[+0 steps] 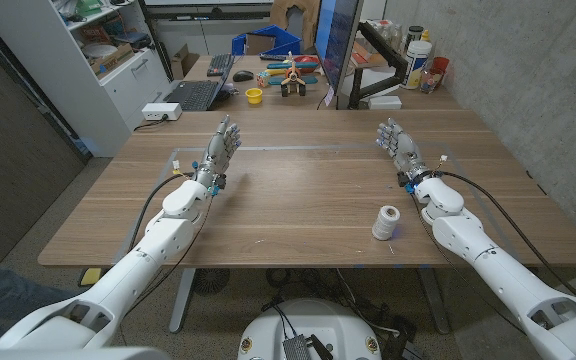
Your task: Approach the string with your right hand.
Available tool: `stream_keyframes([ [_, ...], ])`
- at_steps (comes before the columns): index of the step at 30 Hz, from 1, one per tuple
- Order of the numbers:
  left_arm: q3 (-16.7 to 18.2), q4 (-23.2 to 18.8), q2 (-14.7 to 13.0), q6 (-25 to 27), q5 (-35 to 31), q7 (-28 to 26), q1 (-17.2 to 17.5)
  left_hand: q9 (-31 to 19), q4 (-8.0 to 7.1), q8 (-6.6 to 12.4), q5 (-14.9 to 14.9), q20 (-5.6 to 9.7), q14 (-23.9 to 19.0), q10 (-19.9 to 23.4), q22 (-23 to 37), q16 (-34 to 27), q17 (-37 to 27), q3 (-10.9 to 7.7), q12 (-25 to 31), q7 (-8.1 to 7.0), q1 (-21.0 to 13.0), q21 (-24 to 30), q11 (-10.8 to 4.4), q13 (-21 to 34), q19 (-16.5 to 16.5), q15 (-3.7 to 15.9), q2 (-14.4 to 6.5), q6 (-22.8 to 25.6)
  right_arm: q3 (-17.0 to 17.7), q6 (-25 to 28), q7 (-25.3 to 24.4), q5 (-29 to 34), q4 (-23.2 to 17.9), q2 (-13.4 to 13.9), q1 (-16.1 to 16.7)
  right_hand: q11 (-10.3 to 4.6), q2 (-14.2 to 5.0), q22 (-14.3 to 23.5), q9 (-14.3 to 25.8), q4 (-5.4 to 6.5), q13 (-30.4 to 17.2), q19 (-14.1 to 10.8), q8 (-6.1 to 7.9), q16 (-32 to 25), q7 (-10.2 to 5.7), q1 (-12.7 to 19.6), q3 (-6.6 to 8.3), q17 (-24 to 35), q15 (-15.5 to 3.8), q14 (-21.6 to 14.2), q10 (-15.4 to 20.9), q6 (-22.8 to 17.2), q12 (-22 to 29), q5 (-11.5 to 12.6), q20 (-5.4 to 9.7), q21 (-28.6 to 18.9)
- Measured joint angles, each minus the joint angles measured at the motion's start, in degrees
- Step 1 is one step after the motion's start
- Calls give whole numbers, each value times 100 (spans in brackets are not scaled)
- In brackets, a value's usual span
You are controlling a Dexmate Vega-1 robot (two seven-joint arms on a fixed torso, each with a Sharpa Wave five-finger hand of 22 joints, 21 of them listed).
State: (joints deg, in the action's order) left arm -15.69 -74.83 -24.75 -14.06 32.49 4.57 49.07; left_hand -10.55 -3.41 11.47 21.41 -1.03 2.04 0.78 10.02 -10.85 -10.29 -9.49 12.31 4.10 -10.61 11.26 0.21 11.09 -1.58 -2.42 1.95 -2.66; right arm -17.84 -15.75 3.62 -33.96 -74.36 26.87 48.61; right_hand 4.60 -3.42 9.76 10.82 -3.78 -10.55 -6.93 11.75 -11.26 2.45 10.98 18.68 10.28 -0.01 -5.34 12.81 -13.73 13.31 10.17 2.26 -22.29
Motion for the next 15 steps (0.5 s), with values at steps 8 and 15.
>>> stream_keyframes([
  [8, 902, -71, 773, 379, -948, 565, 116, 1, 0, 0, 0, 0, 0, 0, 0, 0, 0, 0, 0, 0, -23, 0, 0, 0, 0, 0, -23, 0, 574, 193, 313, 487, 11, -461, 87, 0, 0, 26, 0, 0, 0, 0, 0, 0, 0, 0, 0, 0, 0, 0, 0, 0, 0, 0, 0, 0],
  [15, 1602, -136, 1402, 608, -1660, 1020, 170, 1, 0, 0, 0, 0, 0, 0, -1, 0, 1, 0, 0, -1, -23, 0, 0, 0, 0, 0, -23, 0, 1005, 341, 620, 936, 16, -811, 139, 0, 0, 26, -1, 0, 1, -20, 0, 0, 0, 0, 0, -1, 0, 1, 0, 1, 0, -1, -21, 0],
])
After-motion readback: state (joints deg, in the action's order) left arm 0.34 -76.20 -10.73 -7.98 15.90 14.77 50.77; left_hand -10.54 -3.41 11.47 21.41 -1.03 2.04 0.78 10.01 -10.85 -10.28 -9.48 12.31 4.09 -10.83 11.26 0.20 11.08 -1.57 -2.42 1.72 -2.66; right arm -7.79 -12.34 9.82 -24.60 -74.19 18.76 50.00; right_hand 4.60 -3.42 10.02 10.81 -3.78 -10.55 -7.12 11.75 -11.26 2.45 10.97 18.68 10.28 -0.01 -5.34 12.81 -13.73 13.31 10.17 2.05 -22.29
